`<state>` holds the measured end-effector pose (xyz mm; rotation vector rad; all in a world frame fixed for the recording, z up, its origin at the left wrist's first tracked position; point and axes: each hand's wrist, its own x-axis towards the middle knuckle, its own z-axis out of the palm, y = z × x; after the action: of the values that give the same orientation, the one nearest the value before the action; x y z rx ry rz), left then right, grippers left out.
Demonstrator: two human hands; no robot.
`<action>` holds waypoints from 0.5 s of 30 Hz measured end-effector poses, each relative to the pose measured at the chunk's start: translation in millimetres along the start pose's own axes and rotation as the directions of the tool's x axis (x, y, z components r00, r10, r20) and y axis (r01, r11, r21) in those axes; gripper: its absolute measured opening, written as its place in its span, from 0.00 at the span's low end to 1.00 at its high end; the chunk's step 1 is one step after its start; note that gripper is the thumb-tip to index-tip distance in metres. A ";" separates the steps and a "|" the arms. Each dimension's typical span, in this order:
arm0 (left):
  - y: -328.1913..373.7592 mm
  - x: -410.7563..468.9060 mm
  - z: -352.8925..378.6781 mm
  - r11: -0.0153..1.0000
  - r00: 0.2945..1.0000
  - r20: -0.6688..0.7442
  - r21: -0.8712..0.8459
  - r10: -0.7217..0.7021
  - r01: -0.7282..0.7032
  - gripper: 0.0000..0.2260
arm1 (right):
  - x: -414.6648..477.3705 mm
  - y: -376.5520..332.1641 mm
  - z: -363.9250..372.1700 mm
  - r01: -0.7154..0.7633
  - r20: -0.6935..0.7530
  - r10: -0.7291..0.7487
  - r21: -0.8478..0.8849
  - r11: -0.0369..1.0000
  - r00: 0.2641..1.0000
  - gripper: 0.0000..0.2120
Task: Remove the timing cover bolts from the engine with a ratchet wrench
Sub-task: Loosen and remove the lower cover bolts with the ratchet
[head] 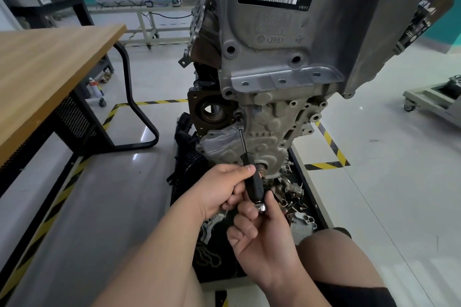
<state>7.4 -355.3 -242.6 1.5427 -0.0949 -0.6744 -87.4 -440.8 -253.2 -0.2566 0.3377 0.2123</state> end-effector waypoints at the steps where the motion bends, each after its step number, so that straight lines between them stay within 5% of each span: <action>1: -0.3 -0.4 2.6 1.000 0.999 -0.037 0.009 0.020 -0.020 0.19 | 0.4 1.7 -0.5 0.056 -0.046 -0.061 -0.103 0.993 0.997 0.20; 3: -0.7 -0.1 7.0 0.999 0.994 -0.097 -0.004 0.048 -0.049 0.13 | -0.1 0.3 -5.6 0.230 -0.078 -0.298 -0.465 0.855 0.951 0.13; 5: -1.8 1.4 10.0 0.997 0.989 -0.129 -0.015 0.067 -0.069 0.17 | -0.5 -6.4 -11.6 0.322 0.071 -0.546 -0.867 0.380 0.835 0.10; 7: -3.1 1.9 12.3 0.997 0.986 -0.150 0.018 0.079 -0.077 0.19 | 0.6 -11.5 -19.9 0.196 0.281 -0.565 -0.958 -0.207 0.776 0.20; 8: -4.0 2.0 12.3 0.996 0.983 -0.162 0.033 0.083 -0.079 0.18 | -0.9 -13.0 -19.7 0.152 0.338 -0.556 -0.923 -0.353 0.759 0.21; 9: -4.3 1.9 12.4 0.996 0.981 -0.171 0.041 0.086 -0.080 0.17 | -1.5 -12.5 -18.6 0.148 0.351 -0.561 -0.915 -0.375 0.750 0.21; 11: -4.7 0.7 11.3 0.995 0.981 -0.170 0.049 0.098 -0.091 0.15 | 2.8 -10.0 -20.1 0.233 0.299 -0.567 -0.954 -0.188 0.767 0.20; 13: -4.6 0.8 9.0 0.995 0.984 -0.147 0.011 0.096 -0.096 0.15 | 3.8 -6.7 -13.7 0.350 0.165 -0.555 -0.904 0.245 0.816 0.17; 15: -2.4 0.2 7.6 0.995 0.993 -0.087 -0.043 0.083 -0.087 0.15 | 0.8 -7.2 -4.9 0.308 0.002 -0.397 -0.635 0.709 0.918 0.11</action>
<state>3.2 -361.8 -244.4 1.5117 -0.0800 -0.5389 -86.3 -448.8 -256.5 -1.0009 0.3367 -0.0885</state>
